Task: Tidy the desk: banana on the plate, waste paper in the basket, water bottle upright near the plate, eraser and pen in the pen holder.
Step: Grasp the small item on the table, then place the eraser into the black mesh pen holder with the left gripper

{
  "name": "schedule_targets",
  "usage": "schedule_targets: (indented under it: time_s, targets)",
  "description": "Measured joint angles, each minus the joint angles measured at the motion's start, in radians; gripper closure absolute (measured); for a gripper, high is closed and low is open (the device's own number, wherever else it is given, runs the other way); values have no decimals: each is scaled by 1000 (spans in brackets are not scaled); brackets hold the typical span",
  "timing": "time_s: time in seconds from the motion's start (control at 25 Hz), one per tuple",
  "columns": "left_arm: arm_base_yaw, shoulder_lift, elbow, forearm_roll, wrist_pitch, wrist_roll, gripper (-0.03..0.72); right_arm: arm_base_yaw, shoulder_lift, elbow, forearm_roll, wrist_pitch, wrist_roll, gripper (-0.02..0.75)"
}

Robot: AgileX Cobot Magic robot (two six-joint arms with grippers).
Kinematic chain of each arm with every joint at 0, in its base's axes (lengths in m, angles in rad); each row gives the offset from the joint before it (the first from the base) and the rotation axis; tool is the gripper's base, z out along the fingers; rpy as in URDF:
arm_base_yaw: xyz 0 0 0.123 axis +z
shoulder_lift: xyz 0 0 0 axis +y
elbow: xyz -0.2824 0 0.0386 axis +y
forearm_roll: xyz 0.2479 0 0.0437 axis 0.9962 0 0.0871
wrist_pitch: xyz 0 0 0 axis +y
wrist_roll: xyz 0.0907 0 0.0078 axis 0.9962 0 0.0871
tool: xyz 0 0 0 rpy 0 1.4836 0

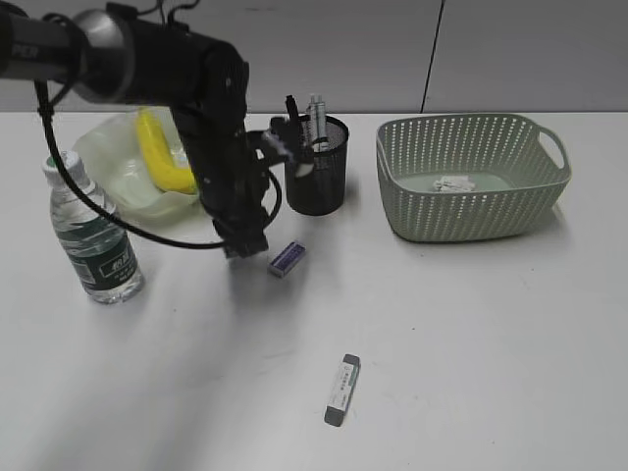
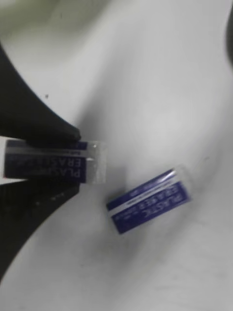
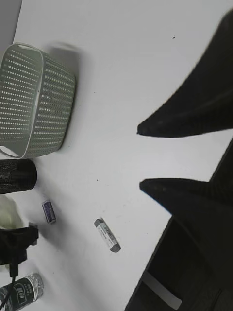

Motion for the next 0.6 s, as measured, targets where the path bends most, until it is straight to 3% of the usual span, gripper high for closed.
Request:
schedule_targets:
  time_s: [0.24, 0.6]
  targets:
    - [0, -68, -100, -14, -224, -105, 512, 0, 0, 0, 0, 1, 0, 494]
    - [2, -22, -107, -173, -591, -128, 512, 0, 0, 0, -1, 0, 1, 494]
